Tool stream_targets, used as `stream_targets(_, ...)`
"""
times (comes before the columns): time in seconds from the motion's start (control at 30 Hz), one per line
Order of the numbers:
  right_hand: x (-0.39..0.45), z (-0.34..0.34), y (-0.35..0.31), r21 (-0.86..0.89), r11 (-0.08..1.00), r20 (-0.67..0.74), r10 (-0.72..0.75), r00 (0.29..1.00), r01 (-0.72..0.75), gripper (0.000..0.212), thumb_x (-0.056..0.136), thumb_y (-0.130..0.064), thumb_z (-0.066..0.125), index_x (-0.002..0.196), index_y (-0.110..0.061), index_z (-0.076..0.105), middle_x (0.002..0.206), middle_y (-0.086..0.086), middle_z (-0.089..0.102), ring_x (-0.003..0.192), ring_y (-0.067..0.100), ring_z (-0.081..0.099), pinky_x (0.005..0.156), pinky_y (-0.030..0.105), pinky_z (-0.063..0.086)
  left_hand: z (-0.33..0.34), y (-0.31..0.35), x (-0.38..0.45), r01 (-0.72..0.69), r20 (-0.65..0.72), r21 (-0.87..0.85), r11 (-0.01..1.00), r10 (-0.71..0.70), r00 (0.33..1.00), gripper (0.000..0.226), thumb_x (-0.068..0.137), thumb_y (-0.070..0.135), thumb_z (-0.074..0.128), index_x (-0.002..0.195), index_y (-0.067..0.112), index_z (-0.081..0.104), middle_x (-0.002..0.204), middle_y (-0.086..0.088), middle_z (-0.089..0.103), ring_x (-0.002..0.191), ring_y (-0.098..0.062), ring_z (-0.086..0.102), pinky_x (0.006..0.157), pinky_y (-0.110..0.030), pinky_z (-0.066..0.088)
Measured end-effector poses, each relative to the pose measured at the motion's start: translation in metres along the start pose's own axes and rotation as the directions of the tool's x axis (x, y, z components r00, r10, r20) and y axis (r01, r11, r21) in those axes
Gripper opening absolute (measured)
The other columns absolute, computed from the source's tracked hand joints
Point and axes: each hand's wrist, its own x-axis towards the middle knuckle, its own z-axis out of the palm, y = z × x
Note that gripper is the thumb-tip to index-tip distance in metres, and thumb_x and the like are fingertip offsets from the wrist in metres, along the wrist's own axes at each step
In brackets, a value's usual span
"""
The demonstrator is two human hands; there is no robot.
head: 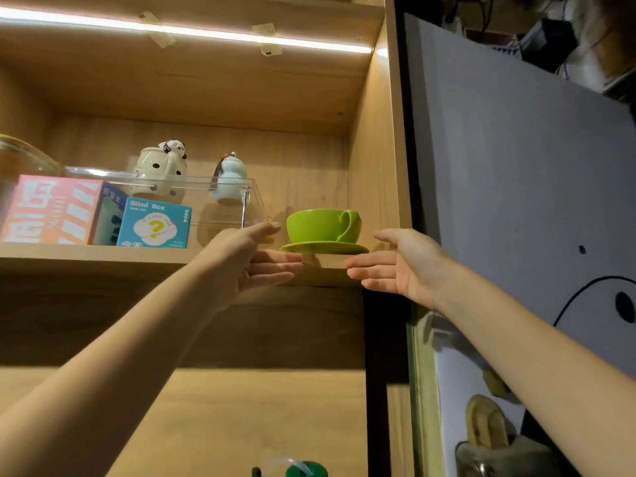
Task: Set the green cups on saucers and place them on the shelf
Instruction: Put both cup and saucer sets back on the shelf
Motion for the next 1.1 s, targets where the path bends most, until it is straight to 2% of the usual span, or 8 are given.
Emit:
stream_targets(0.07,-0.019,0.0,0.009,-0.057,0.989,-0.009,-0.138,0.99,0.137,0.046,0.094,-0.019,0.041,0.139,-0.02,0.029,0.093,0.014,0.069,0.068,0.02,0.073,0.054,0.029,0.06,-0.006,0.0,-0.022,-0.171,-0.034,0.15,0.974,0.178,0.983,0.021,0.089,0.02,0.05,0.102,0.007,0.059,0.073,-0.011,0.072,0.063,-0.014,0.07,0.056,-0.025,0.057)
stream_targets(0.17,-0.058,0.008,0.023,-0.141,0.956,0.003,-0.261,0.965,0.258,0.049,0.092,-0.014,0.044,0.139,-0.025,0.031,0.101,0.008,0.068,0.082,0.019,0.071,0.061,0.031,0.06,-0.012,-0.004,-0.07,-0.416,0.016,0.336,0.845,0.436,0.9,0.021,0.088,0.022,0.049,0.106,0.023,0.061,0.092,0.001,0.069,0.084,-0.008,0.067,0.073,-0.022,0.054)
stream_targets(0.37,-0.136,0.033,0.071,-0.147,0.914,0.059,-0.373,0.926,0.377,0.032,0.092,-0.015,0.046,0.12,-0.03,0.047,0.097,0.0,0.068,0.086,0.012,0.068,0.069,0.026,0.059,-0.039,-0.044,-0.161,-0.439,0.03,0.457,0.774,0.479,0.877,0.025,0.085,0.031,0.05,0.108,0.029,0.06,0.102,0.01,0.068,0.096,-0.003,0.064,0.079,-0.018,0.052)
stream_targets(0.57,-0.209,0.053,0.157,-0.07,0.978,0.118,-0.187,0.975,0.196,0.029,0.091,-0.012,0.048,0.108,-0.035,0.051,0.097,-0.001,0.068,0.088,0.01,0.067,0.074,0.025,0.057,-0.098,-0.115,-0.252,-0.171,-0.156,0.411,0.896,0.253,0.955,0.021,0.089,0.031,0.048,0.105,0.036,0.06,0.107,0.006,0.068,0.1,-0.008,0.064,0.08,-0.024,0.052)
stream_targets(0.73,-0.27,0.069,0.241,0.03,0.996,0.084,0.079,0.993,-0.082,0.027,0.092,-0.009,0.047,0.112,-0.025,0.053,0.096,0.004,0.069,0.082,0.012,0.067,0.066,0.021,0.057,-0.132,-0.184,-0.324,0.131,-0.356,0.299,0.945,-0.017,0.934,0.024,0.093,0.025,0.041,0.102,0.029,0.063,0.103,0.001,0.069,0.098,-0.012,0.065,0.079,-0.03,0.051)
stream_targets(0.93,-0.348,0.092,0.351,0.073,0.897,0.02,0.436,0.9,-0.436,0.03,0.093,-0.004,0.042,0.122,-0.008,0.047,0.089,0.008,0.063,0.075,0.02,0.062,0.056,0.02,0.052,-0.158,-0.269,-0.408,0.494,-0.496,0.179,0.851,-0.356,0.792,0.026,0.094,0.014,0.038,0.108,0.009,0.06,0.106,-0.011,0.064,0.086,-0.014,0.061,0.065,-0.016,0.051)
stream_targets(1.03,-0.383,0.103,0.401,0.0,0.779,0.024,0.627,0.779,-0.627,0.033,0.092,-0.002,0.041,0.125,-0.002,0.044,0.093,0.014,0.06,0.068,0.015,0.058,0.047,0.015,0.048,-0.166,-0.31,-0.446,0.678,-0.548,0.163,0.717,-0.506,0.667,0.03,0.094,0.011,0.037,0.115,-0.003,0.054,0.114,-0.025,0.06,0.092,-0.027,0.057,0.06,-0.022,0.048)
stream_targets(1.1,-0.4,0.11,0.428,-0.076,0.676,0.034,0.736,0.676,-0.733,0.034,0.092,-0.003,0.04,0.127,-0.001,0.042,0.089,0.013,0.058,0.055,0.008,0.059,0.04,0.016,0.043,-0.168,-0.334,-0.466,0.784,-0.599,0.108,0.612,-0.589,0.542,0.03,0.094,0.013,0.039,0.112,-0.005,0.055,0.103,-0.024,0.062,0.083,-0.028,0.057,0.055,-0.027,0.046)
